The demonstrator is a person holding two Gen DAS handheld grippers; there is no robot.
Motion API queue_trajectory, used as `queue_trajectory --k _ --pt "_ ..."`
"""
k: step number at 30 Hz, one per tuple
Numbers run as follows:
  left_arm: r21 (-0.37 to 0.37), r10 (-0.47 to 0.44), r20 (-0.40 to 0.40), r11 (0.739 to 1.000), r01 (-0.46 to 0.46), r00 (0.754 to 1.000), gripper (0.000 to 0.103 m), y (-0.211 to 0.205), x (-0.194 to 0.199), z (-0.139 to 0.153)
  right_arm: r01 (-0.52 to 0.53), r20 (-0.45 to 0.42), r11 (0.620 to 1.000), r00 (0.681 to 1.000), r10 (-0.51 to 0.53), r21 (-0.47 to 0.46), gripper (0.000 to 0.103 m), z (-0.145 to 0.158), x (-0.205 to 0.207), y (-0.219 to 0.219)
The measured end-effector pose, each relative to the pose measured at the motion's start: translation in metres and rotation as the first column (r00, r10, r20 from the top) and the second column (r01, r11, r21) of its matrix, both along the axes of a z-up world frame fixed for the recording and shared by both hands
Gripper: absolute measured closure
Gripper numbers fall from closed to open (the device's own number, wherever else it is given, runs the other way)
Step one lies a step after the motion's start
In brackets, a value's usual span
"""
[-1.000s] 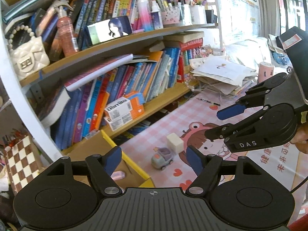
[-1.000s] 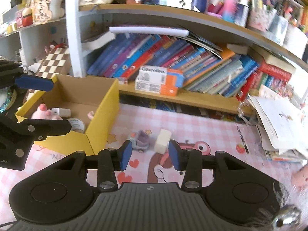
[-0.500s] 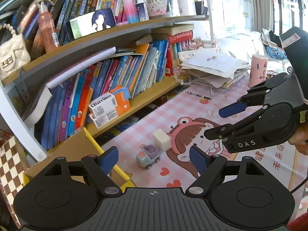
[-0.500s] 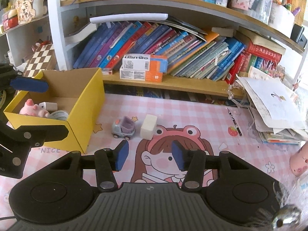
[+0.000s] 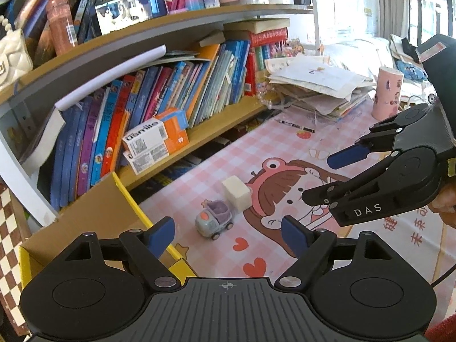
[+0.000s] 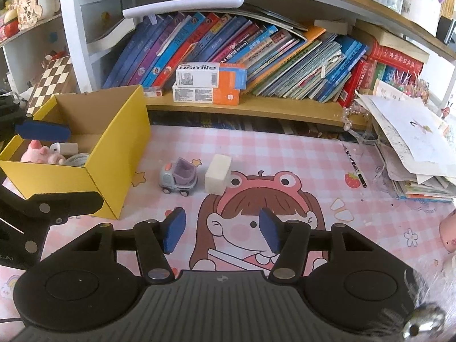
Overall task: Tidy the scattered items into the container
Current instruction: 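Move the left tool toward the toy car while the right tool approaches the white sponge block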
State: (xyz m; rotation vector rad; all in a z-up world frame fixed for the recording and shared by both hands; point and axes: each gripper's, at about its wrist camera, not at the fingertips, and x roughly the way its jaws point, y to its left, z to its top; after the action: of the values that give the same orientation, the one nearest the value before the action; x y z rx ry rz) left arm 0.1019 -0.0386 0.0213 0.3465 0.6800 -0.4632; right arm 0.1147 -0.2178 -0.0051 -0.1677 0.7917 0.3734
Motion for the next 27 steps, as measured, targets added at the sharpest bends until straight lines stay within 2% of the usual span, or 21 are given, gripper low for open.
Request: queue_trajectory --k 14,21,27 --pt "-0.008 0.009 0.028 1.0 -0.009 1.0 0.019 -0.018 0.02 -0.018 0.039 -0.026 0.999 0.999 -0.038 0.016 0.044 -0.017 0.029 -0.01" --pt "0.025 0.009 0.018 1.0 -0.009 1.0 0.019 -0.029 0.035 -0.034 0.026 -0.044 0.999 0.999 -0.025 0.03 0.044 -0.026 0.049 -0.006" --pt "0.039 0.047 0.007 0.998 -0.048 0.999 0.019 -0.032 0.051 -0.048 0.005 -0.057 0.999 0.998 -0.003 0.033 0.044 -0.033 0.063 0.0"
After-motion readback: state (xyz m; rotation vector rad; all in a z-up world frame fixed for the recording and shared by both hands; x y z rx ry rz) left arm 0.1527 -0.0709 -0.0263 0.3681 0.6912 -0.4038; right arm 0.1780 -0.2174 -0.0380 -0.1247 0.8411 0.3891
